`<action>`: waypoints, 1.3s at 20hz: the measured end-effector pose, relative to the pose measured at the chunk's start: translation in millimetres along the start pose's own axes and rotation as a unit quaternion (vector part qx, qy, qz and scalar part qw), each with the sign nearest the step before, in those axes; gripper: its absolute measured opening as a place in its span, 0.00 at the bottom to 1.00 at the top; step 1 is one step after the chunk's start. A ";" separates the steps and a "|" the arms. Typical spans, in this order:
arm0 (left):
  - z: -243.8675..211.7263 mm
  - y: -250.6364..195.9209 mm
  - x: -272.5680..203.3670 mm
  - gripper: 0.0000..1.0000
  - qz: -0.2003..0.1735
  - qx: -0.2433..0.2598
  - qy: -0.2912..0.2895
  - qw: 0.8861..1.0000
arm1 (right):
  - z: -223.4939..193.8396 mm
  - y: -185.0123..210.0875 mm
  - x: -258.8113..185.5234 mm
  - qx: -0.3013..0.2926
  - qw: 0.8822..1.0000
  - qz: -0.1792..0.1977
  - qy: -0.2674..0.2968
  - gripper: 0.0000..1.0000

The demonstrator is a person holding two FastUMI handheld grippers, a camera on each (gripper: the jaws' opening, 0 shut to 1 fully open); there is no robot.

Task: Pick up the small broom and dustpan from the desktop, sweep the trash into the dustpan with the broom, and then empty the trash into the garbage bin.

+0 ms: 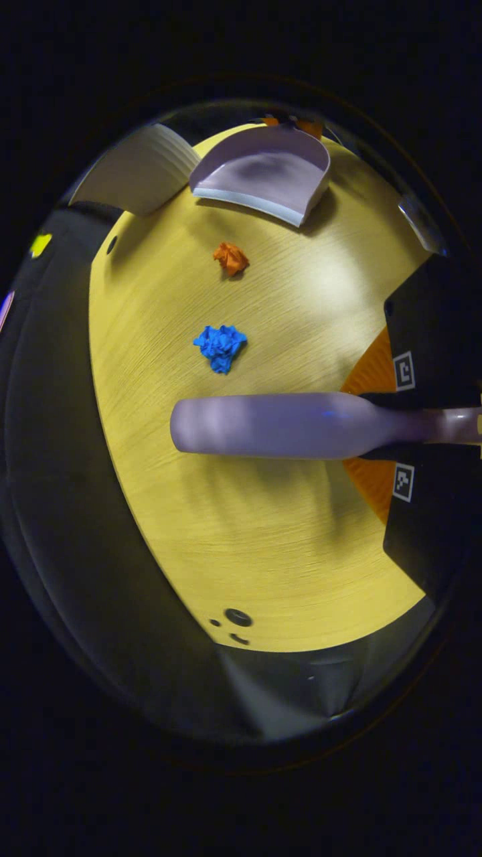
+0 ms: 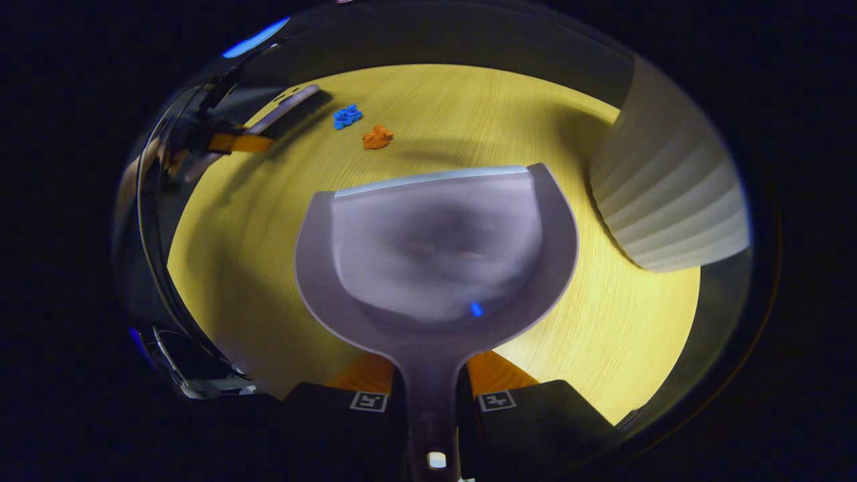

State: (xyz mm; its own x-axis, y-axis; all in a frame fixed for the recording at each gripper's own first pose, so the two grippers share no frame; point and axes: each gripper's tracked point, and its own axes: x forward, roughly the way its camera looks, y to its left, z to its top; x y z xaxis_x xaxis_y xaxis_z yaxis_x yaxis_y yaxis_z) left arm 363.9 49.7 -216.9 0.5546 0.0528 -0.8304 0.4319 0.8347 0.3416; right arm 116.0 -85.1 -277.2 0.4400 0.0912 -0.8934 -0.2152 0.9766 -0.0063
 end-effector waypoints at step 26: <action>-4.8 -212.7 -41.2 0.25 -0.287 0.184 0.106 0.934 | 0.5 -17.6 14.2 -0.070 0.997 0.020 -0.016 0.34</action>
State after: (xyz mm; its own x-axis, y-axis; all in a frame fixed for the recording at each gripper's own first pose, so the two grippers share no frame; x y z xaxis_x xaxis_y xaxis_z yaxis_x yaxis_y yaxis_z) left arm 245.8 -127.4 -257.4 0.0209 -0.2055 -0.9784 0.8521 0.5156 -0.0901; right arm 126.5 -100.9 -289.6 0.4558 0.1376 -0.8794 -0.3516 0.9355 -0.0359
